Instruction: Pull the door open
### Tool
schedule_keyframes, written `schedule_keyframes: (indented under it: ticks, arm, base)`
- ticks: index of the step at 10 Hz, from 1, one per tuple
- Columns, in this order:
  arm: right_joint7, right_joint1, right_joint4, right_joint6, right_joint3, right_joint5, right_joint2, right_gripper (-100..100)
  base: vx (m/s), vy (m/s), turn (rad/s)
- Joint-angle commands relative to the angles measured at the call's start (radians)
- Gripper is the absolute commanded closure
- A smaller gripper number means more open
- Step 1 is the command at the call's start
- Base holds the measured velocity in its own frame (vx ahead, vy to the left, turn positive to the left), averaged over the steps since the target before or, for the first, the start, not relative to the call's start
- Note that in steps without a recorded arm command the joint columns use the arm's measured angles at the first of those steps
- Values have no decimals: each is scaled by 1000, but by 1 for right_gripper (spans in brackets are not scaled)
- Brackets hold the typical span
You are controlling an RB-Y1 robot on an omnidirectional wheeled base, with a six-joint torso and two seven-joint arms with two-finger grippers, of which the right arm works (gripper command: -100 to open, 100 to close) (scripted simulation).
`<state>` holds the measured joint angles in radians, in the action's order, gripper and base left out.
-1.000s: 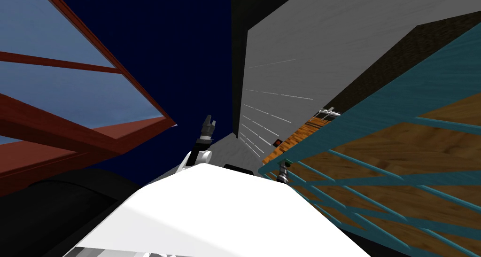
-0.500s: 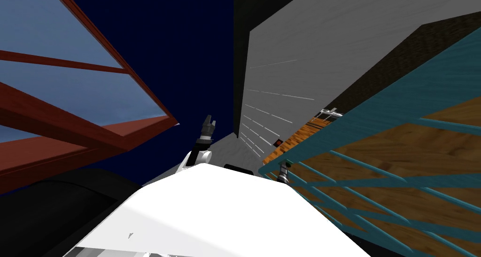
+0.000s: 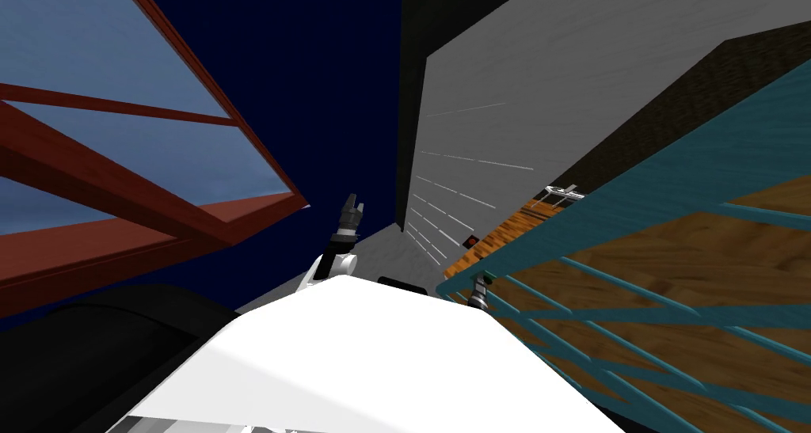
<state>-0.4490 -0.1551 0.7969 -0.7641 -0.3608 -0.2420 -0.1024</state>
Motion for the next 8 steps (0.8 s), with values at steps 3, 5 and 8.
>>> schedule_keyframes:
  ticks: [3, 5, 8]
  arm:
    - [3, 8, -46, -15, -33, -15, -30, 100]
    - [3, 13, -62, -15, -33, -15, -30, 100]
    - [64, 28, -69, -31, 7, -12, -18, 100]
  base:
    - [7, 4, -21]
    - [5, 0, 13]
    - [-8, 10, 62]
